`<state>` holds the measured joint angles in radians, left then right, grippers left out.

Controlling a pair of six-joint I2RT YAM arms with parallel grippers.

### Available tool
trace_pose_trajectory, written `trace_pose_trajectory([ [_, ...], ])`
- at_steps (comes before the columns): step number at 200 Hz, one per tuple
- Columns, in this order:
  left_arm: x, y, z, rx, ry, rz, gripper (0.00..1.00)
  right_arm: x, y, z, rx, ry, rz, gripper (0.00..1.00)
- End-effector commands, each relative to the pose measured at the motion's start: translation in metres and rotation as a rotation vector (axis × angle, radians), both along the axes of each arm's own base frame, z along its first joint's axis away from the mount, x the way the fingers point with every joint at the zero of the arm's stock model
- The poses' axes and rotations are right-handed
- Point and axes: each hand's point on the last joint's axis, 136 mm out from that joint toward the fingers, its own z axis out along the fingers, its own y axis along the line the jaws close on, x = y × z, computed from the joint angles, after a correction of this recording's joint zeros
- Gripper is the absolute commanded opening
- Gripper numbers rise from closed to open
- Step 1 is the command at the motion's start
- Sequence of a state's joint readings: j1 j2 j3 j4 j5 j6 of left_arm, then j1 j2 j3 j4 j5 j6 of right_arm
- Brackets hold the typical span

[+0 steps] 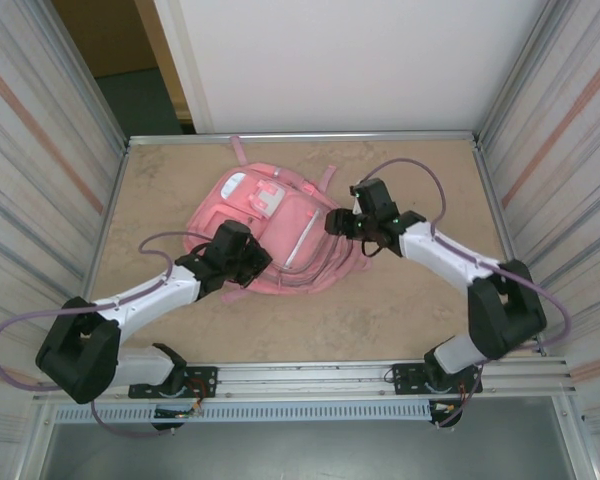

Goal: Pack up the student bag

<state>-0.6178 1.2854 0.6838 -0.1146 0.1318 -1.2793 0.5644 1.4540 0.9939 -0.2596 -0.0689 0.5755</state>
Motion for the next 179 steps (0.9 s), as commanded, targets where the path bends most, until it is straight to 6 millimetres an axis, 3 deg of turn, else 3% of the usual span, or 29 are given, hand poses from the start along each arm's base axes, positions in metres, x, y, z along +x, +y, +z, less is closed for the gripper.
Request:
trace_pose_trajectory([
  [1,-0.009,-0.022,0.012,-0.122,0.099,-0.034,0.0,-0.046,0.008,-0.004,-0.113,0.047,-0.022,0.59],
  [14,-0.011,-0.024,0.014,-0.132,0.113,-0.042,0.0,-0.069,0.025,0.001,-0.149,0.047,-0.029,0.59],
  [31,-0.011,-0.025,0.019,-0.138,0.103,-0.045,0.0,-0.084,0.045,0.007,-0.166,0.021,-0.015,0.59],
  [64,-0.008,-0.021,0.026,-0.128,0.078,-0.033,0.0,-0.098,0.089,-0.015,-0.124,0.046,0.078,0.57],
  [91,-0.01,-0.027,0.029,-0.167,0.1,-0.037,0.0,-0.106,0.114,-0.016,-0.155,0.035,0.108,0.58],
  [133,-0.01,-0.035,0.036,-0.206,0.103,-0.022,0.0,-0.087,0.111,-0.038,-0.251,-0.01,-0.032,0.57],
  [179,-0.009,-0.031,0.04,-0.215,0.089,0.017,0.0,-0.088,0.106,-0.046,-0.282,-0.047,-0.149,0.51],
])
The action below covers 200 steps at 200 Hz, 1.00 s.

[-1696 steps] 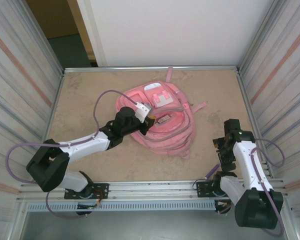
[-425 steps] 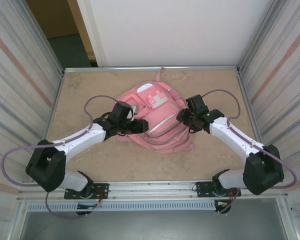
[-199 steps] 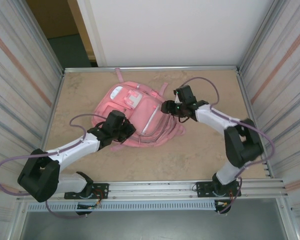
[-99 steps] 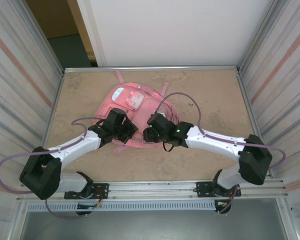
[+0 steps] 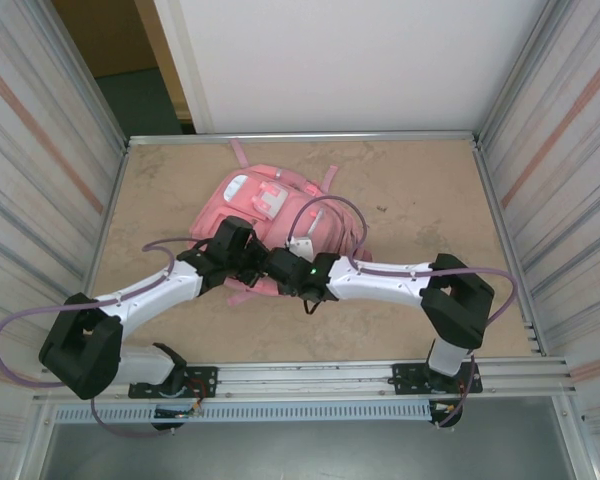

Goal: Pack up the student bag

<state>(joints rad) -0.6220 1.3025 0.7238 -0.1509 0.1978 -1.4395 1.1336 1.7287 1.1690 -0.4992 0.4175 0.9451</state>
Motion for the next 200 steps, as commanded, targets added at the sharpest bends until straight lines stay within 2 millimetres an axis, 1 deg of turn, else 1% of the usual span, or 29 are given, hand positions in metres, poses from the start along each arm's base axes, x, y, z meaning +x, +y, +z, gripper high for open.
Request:
trace_pose_trajectory([
  [1,-0.004,-0.019,0.034,-0.111,-0.04,-0.039,0.0,0.017,0.003,0.014,0.037,-0.1,-0.127,0.51],
  [8,-0.004,-0.018,0.034,-0.106,-0.045,-0.037,0.0,0.018,0.006,0.018,0.055,-0.113,-0.132,0.49],
  [13,-0.003,-0.018,0.035,-0.104,-0.051,-0.034,0.0,0.018,0.008,0.023,0.063,-0.131,-0.133,0.46],
  [26,-0.004,-0.017,0.03,-0.1,-0.036,-0.027,0.0,0.018,0.012,0.037,0.068,-0.199,-0.145,0.4],
  [34,-0.005,-0.018,0.029,-0.106,-0.032,-0.027,0.0,0.018,0.013,0.042,0.068,-0.214,-0.153,0.38],
  [43,-0.005,-0.018,0.028,-0.109,-0.032,-0.028,0.0,0.019,0.013,0.042,0.063,-0.203,-0.156,0.38],
  [53,-0.005,-0.017,0.026,-0.103,-0.033,-0.028,0.0,0.019,0.012,0.041,0.058,-0.179,-0.156,0.37],
  [64,-0.006,-0.015,0.022,-0.095,-0.028,-0.022,0.0,0.018,0.013,0.036,0.065,-0.148,-0.146,0.31],
  [81,-0.006,-0.015,0.02,-0.11,-0.02,-0.009,0.0,0.018,0.013,0.03,0.073,-0.128,-0.121,0.25],
  [114,-0.003,-0.015,0.024,-0.108,-0.032,-0.019,0.0,0.023,0.012,0.03,0.049,-0.119,-0.032,0.24],
  [123,-0.003,-0.014,0.023,-0.105,-0.034,-0.017,0.0,0.024,0.012,0.031,0.066,-0.111,-0.012,0.21],
  [136,-0.003,-0.015,0.023,-0.111,-0.033,-0.018,0.0,0.023,0.013,0.028,0.098,-0.088,-0.005,0.21],
  [161,-0.001,-0.017,0.022,-0.115,-0.032,-0.024,0.0,0.023,0.017,0.021,0.111,-0.073,0.001,0.24],
  [191,-0.001,-0.02,0.019,-0.126,-0.018,-0.028,0.0,0.024,0.024,0.016,0.111,-0.067,0.011,0.25],
  [196,-0.001,-0.02,0.019,-0.127,-0.019,-0.029,0.0,0.025,0.025,0.016,0.108,-0.067,0.013,0.2],
  [200,0.0,-0.02,0.019,-0.125,-0.021,-0.027,0.0,0.026,0.025,0.016,0.104,-0.066,0.014,0.11],
])
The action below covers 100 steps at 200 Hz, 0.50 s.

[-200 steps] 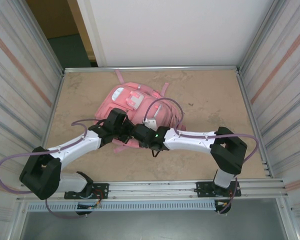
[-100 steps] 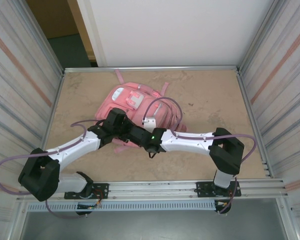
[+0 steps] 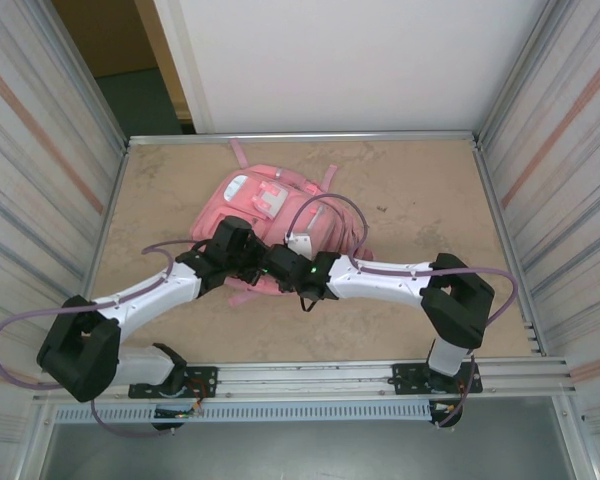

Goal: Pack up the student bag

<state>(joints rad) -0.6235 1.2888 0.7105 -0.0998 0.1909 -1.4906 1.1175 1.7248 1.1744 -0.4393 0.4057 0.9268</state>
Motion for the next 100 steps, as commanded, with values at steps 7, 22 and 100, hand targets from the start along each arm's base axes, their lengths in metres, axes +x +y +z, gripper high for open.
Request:
trace_pose_trajectory([
  [7,-0.004,-0.016,0.011,-0.067,-0.014,-0.065,0.0,0.016,0.014,0.007,0.034,-0.039,0.006,0.0],
  [22,-0.002,-0.01,0.006,-0.033,-0.017,-0.055,0.0,0.021,0.005,0.009,0.005,-0.04,-0.023,0.0],
  [100,0.002,0.043,-0.033,0.128,0.033,-0.004,0.0,0.007,-0.082,0.002,-0.085,0.041,-0.066,0.0],
])
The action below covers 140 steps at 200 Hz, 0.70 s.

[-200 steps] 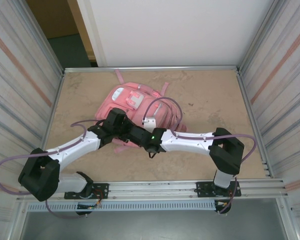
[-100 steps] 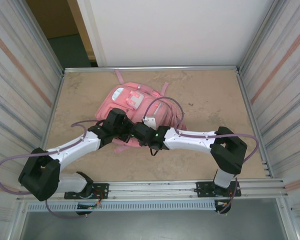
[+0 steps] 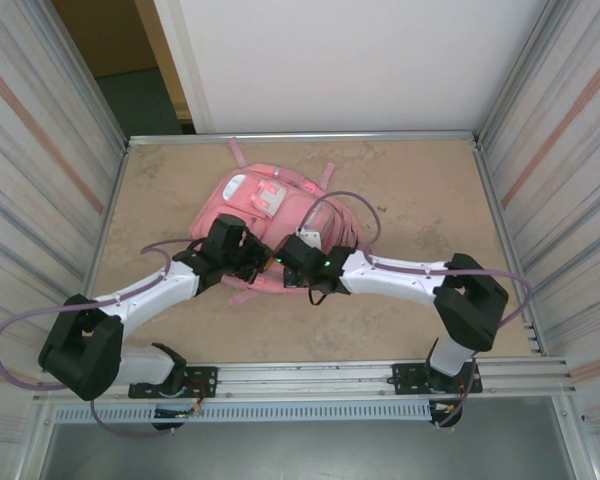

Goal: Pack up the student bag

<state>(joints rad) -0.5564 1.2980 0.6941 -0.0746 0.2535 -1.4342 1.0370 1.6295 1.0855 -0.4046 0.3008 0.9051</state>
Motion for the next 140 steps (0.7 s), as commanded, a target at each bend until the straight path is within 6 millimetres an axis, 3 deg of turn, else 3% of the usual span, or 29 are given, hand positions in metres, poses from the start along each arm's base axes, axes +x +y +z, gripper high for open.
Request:
trace_pose_trajectory([
  [1,-0.007,0.032,-0.03,0.138,0.041,0.012,0.0,0.002,-0.06,-0.002,-0.155,-0.011,-0.053,0.0],
  [27,-0.004,0.037,-0.039,0.174,0.018,-0.027,0.0,-0.001,-0.08,-0.01,-0.134,0.025,-0.018,0.0],
  [56,0.009,0.053,-0.041,0.209,-0.004,-0.057,0.0,0.0,-0.075,-0.006,-0.085,0.056,0.055,0.0],
  [87,0.042,0.064,-0.035,0.208,-0.037,-0.063,0.06,-0.003,-0.034,0.01,-0.05,0.017,0.189,0.0],
  [122,0.089,0.043,-0.018,0.189,-0.124,-0.145,0.16,-0.005,0.034,0.023,0.062,-0.023,0.298,0.0],
  [140,0.098,0.039,-0.009,0.129,-0.115,-0.169,0.28,0.006,0.058,0.027,0.094,-0.033,0.303,0.0],
])
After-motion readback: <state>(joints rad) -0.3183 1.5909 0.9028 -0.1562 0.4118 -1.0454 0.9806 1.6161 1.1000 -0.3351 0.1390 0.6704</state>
